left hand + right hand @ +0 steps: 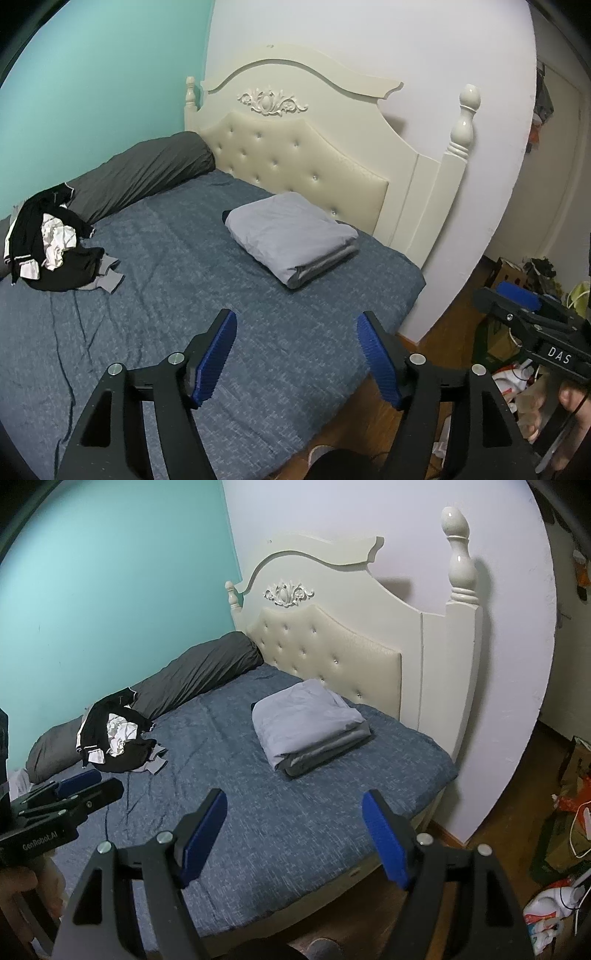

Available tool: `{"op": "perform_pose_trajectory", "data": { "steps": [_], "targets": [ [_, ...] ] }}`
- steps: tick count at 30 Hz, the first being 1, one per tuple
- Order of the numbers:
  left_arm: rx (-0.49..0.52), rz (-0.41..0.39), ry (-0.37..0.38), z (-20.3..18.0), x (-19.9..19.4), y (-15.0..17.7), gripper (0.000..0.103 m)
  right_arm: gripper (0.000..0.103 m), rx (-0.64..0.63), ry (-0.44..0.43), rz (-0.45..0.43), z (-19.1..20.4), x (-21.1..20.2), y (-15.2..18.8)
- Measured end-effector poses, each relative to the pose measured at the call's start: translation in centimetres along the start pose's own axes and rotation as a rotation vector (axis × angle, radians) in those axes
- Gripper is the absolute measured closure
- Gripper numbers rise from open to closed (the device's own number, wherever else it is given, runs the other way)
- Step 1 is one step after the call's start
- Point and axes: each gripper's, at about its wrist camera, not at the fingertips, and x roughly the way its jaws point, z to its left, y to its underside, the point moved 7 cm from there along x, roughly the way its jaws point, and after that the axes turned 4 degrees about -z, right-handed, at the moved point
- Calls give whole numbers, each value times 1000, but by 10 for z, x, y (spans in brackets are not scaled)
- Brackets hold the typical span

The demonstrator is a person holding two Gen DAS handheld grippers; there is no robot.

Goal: Fold clothes

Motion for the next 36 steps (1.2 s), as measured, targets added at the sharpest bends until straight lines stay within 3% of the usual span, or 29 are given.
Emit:
{"op": "perform_pose_trajectory", "data": {
  "steps": [19, 36],
  "targets": [
    [-5, -10, 5, 9, -12, 20, 25, 15, 8, 30, -28, 2, -11, 22],
    [-17, -14, 15, 12, -16, 32, 12, 7, -3, 53, -34, 11, -16, 41]
  ]
}}
